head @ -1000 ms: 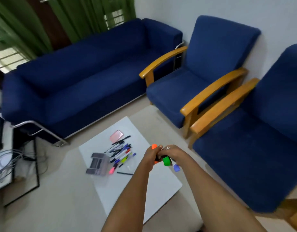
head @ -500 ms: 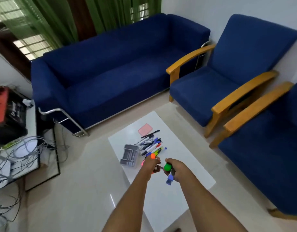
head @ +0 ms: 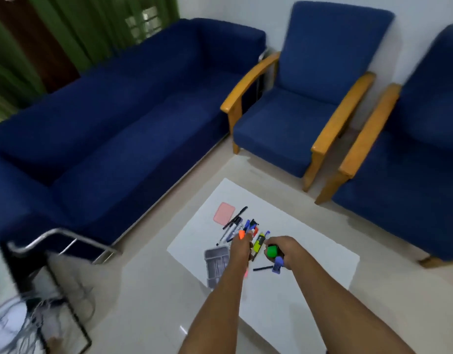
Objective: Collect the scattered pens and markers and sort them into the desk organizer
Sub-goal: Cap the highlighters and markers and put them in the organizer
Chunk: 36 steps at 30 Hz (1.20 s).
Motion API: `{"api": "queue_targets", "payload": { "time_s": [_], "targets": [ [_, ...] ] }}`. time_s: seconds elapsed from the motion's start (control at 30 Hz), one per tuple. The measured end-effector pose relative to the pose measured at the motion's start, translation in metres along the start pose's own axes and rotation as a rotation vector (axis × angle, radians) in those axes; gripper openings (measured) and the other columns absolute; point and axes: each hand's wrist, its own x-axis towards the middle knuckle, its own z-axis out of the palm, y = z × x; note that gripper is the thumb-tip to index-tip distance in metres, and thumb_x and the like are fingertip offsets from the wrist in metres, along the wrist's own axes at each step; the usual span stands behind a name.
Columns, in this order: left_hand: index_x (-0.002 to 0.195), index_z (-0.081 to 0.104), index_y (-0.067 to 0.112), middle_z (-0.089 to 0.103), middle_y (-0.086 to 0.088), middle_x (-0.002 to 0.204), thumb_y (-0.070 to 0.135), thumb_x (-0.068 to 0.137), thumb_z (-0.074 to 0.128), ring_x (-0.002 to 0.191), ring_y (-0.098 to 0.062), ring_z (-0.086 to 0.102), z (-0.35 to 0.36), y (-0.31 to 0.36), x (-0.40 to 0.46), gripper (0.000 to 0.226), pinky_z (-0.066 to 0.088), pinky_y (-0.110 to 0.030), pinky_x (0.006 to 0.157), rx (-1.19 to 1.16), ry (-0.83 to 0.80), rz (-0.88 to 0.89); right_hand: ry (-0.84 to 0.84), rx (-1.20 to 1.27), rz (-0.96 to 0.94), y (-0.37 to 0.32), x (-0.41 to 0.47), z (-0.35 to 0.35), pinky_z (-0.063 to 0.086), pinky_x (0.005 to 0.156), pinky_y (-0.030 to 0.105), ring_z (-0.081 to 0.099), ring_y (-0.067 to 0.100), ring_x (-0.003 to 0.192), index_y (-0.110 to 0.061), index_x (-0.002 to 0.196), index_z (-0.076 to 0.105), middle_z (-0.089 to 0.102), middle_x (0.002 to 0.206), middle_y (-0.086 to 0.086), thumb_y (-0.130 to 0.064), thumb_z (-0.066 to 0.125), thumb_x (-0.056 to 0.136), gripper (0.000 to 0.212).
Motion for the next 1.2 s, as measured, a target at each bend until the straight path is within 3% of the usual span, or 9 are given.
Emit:
{"api": "queue_targets", "payload": {
  "time_s": [0.17, 0.3, 0.4, 0.57, 0.67, 0.77, 1.0, 1.1, 1.2],
  "targets": [
    [0.079, 0.045, 0.011, 0.042, -0.006, 0.062, 0.012, 0.092, 0.051, 0.036, -0.009, 0.042, -0.055, 0.024, 0.038, 0.013, 0.041, -0.021, 0.043, 0.166, -0.131, 0.132, 0.118, 0.013, -0.078, 0.004, 0.013, 0.046, 0.049, 0.044, 0.032, 0.048, 0.027, 0.054, 0.004, 0.066, 0.052, 0.049, 0.065, 0.018, 0.008, 0.063, 0.079, 0.018],
    [0.1, 0.047, 0.004, 0.05, -0.011, 0.071, -0.001, 0.092, 0.047, 0.054, -0.019, 0.051, -0.099, 0.032, 0.048, 0.009, 0.049, -0.021, 0.04, 0.17, -0.175, 0.11, 0.172, -0.067, -0.147, 0.014, 0.022, 0.088, 0.045, 0.055, 0.035, 0.044, 0.025, 0.054, 0.002, 0.075, 0.052, 0.043, 0.061, 0.013, 0.007, 0.066, 0.072, 0.015],
    [0.099, 0.046, 0.005, 0.05, -0.012, 0.078, -0.002, 0.091, 0.048, 0.056, -0.02, 0.052, -0.106, 0.025, 0.067, 0.01, 0.052, -0.022, 0.043, 0.255, -0.217, 0.146, 0.219, -0.14, -0.215, 0.019, 0.041, 0.104, 0.041, 0.062, 0.036, 0.045, 0.026, 0.058, -0.001, 0.066, 0.046, 0.04, 0.059, 0.012, 0.005, 0.065, 0.07, 0.02],
    [0.077, 0.045, 0.014, 0.047, -0.005, 0.068, 0.012, 0.092, 0.053, 0.05, -0.018, 0.042, -0.088, 0.0, 0.145, 0.017, 0.044, -0.028, 0.053, 0.467, -0.25, 0.303, 0.36, -0.34, -0.43, 0.007, 0.104, 0.106, 0.04, 0.067, 0.03, 0.049, 0.025, 0.08, -0.009, 0.091, 0.043, 0.05, 0.081, 0.012, 0.0, 0.063, 0.075, 0.027],
    [0.068, 0.042, 0.015, 0.046, -0.005, 0.062, 0.018, 0.091, 0.057, 0.048, -0.019, 0.044, -0.067, -0.017, 0.206, 0.027, 0.044, -0.03, 0.058, 0.65, -0.322, 0.362, 0.448, -0.479, -0.548, -0.001, 0.158, 0.103, 0.038, 0.067, 0.03, 0.051, 0.026, 0.082, -0.01, 0.096, 0.045, 0.051, 0.091, 0.012, -0.004, 0.061, 0.078, 0.025],
    [0.068, 0.045, 0.01, 0.047, -0.006, 0.058, 0.019, 0.092, 0.059, 0.046, -0.017, 0.045, -0.038, -0.028, 0.261, 0.028, 0.043, -0.025, 0.046, 0.821, -0.407, 0.397, 0.522, -0.623, -0.576, -0.006, 0.212, 0.098, 0.039, 0.063, 0.028, 0.054, 0.028, 0.084, -0.008, 0.097, 0.048, 0.053, 0.092, 0.013, -0.009, 0.061, 0.077, 0.024],
    [0.087, 0.047, 0.001, 0.047, -0.01, 0.072, 0.009, 0.095, 0.052, 0.057, -0.017, 0.048, 0.018, -0.016, 0.321, 0.012, 0.05, -0.023, 0.034, 0.885, -0.482, 0.398, 0.639, -0.833, -0.603, -0.024, 0.277, 0.089, 0.039, 0.048, 0.025, 0.055, 0.023, 0.062, -0.003, 0.087, 0.053, 0.057, 0.076, 0.012, -0.015, 0.059, 0.085, 0.014],
    [0.078, 0.046, 0.0, 0.049, -0.012, 0.071, 0.011, 0.098, 0.046, 0.057, -0.019, 0.052, 0.022, -0.021, 0.329, 0.023, 0.048, -0.023, 0.031, 0.942, -0.455, 0.414, 0.642, -0.823, -0.62, -0.019, 0.292, 0.095, 0.04, 0.045, 0.026, 0.053, 0.022, 0.052, -0.003, 0.074, 0.05, 0.054, 0.065, 0.013, -0.013, 0.055, 0.086, 0.016],
    [0.074, 0.047, 0.0, 0.051, -0.013, 0.069, 0.007, 0.098, 0.044, 0.056, -0.021, 0.054, 0.01, -0.028, 0.324, 0.024, 0.052, -0.026, 0.04, 0.903, -0.45, 0.478, 0.705, -0.832, -0.724, -0.002, 0.284, 0.1, 0.038, 0.045, 0.025, 0.056, 0.024, 0.06, -0.004, 0.082, 0.053, 0.057, 0.073, 0.013, -0.014, 0.056, 0.084, 0.011]
  ]
}}
